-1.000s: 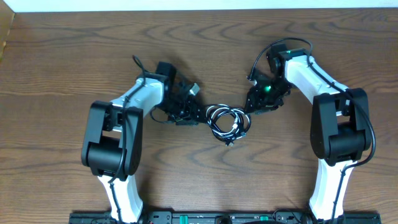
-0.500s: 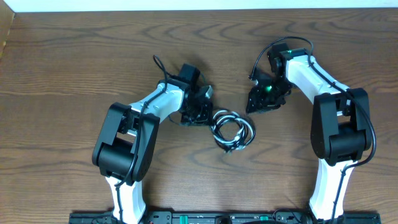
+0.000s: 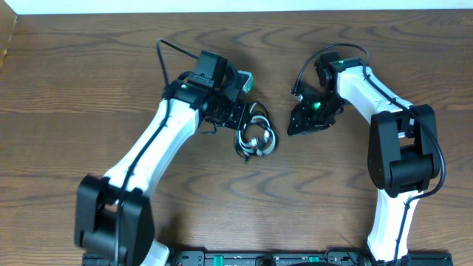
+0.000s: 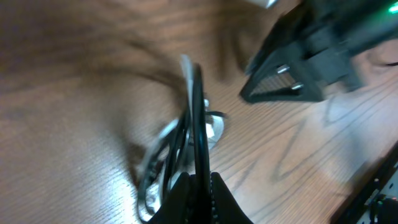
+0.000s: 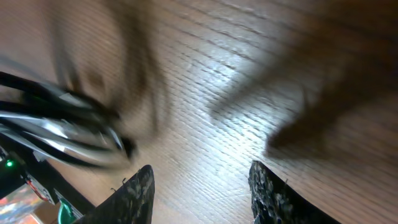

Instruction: Untangle cables

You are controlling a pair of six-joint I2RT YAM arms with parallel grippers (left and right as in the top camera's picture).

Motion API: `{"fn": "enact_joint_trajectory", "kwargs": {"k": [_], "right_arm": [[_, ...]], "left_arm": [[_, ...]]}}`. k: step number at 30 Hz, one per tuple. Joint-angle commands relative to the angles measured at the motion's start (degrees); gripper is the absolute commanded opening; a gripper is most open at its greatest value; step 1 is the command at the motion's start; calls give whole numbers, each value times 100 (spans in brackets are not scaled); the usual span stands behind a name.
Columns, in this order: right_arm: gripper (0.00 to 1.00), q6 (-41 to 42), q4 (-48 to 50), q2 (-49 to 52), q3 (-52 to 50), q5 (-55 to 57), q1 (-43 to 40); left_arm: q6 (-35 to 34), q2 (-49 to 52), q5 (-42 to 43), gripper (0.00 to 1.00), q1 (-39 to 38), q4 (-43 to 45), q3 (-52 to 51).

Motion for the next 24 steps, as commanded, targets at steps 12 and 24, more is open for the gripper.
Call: {"fn": "enact_joint_trajectory", "kwargs": {"k": [12, 24], "right_arm": [[46, -146, 111, 68, 24, -568, 28], [44, -162, 282, 68, 24, -566, 35]], "left_arm": [[-1193, -214, -1596, 8, 15, -433, 81], [-1126, -210, -1547, 8, 15, -337, 81]]}}
